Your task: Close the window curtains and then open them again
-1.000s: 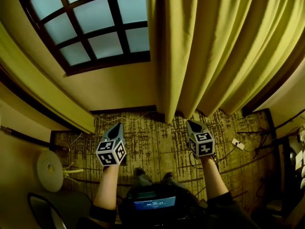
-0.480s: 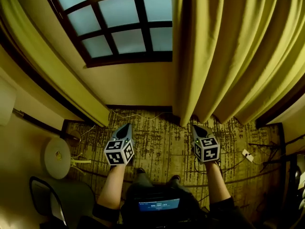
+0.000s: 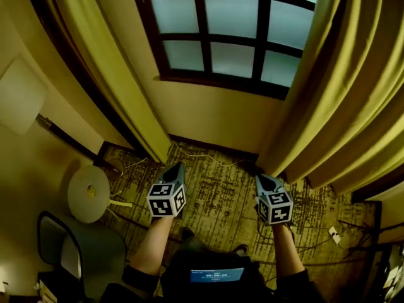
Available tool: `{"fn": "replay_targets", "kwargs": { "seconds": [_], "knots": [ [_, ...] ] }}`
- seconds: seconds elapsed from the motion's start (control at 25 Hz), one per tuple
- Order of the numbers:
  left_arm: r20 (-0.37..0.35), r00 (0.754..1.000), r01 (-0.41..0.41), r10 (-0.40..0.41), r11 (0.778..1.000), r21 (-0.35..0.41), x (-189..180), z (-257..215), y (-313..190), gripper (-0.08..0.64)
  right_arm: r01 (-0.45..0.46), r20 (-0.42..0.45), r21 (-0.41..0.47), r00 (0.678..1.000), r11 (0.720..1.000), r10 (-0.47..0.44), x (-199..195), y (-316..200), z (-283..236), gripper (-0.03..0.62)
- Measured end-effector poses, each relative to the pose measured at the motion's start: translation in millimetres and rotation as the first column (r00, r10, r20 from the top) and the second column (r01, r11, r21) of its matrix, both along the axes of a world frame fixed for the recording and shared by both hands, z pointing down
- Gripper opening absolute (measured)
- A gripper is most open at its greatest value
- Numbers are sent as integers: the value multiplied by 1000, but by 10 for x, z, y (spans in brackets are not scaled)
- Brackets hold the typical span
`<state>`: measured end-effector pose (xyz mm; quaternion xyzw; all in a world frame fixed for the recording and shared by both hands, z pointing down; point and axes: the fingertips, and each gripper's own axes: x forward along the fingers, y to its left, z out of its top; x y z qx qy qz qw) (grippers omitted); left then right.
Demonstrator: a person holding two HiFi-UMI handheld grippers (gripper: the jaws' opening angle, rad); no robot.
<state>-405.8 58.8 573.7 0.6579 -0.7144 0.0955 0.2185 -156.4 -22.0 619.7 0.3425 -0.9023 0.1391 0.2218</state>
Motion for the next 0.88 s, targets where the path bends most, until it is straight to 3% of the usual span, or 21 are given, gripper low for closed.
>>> {"fn": "replay_targets", "kwargs": {
  "seconds": [0.28, 0.52, 0.88],
  "knots": [
    [-13, 998, 61, -61, 998, 16, -1179, 16, 184, 5, 146, -17, 0, 989, 989, -146, -1491, 232, 51, 15],
    [-4, 998, 57, -57, 998, 24, -1959, -10, 351, 5, 213, -10, 24, 977, 977, -213, -2610, 479, -20, 15],
    [-27, 997, 76, -75, 996, 49, -2561, -68, 327, 5, 306, -21, 61, 952, 950, -305, -3573, 593, -253, 15]
  ]
}}
